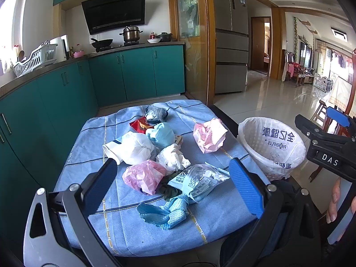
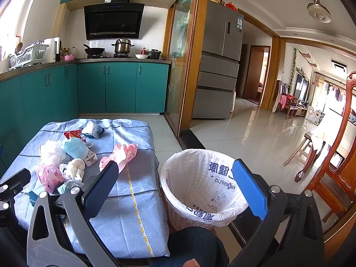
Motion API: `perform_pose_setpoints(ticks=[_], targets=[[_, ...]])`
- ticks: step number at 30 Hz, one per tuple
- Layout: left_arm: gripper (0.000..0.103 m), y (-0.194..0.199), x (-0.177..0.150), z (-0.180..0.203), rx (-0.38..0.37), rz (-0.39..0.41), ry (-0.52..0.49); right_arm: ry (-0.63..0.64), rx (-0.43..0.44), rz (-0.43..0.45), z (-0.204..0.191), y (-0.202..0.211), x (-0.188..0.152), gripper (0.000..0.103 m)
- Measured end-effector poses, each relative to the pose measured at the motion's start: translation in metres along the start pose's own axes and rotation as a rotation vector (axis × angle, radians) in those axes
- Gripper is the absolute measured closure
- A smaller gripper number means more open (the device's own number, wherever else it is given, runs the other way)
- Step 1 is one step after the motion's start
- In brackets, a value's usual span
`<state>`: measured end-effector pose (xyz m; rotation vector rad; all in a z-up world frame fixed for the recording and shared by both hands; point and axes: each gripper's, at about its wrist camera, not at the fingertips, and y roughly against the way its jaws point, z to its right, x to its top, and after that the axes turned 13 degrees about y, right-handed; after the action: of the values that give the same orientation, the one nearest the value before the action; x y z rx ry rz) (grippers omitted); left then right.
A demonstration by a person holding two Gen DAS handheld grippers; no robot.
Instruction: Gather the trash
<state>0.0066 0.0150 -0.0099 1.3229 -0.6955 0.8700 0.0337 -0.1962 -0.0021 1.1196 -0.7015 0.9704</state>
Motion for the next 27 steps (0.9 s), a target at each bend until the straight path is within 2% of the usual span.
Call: perform_pose_setpoints(ticks=[27], targets=[[0.003, -0.0016, 0.0034, -0.005, 0.011, 0.009, 0.019, 0.011, 0.008, 0.01, 0.0007, 0.0022, 0.0032, 0.003]])
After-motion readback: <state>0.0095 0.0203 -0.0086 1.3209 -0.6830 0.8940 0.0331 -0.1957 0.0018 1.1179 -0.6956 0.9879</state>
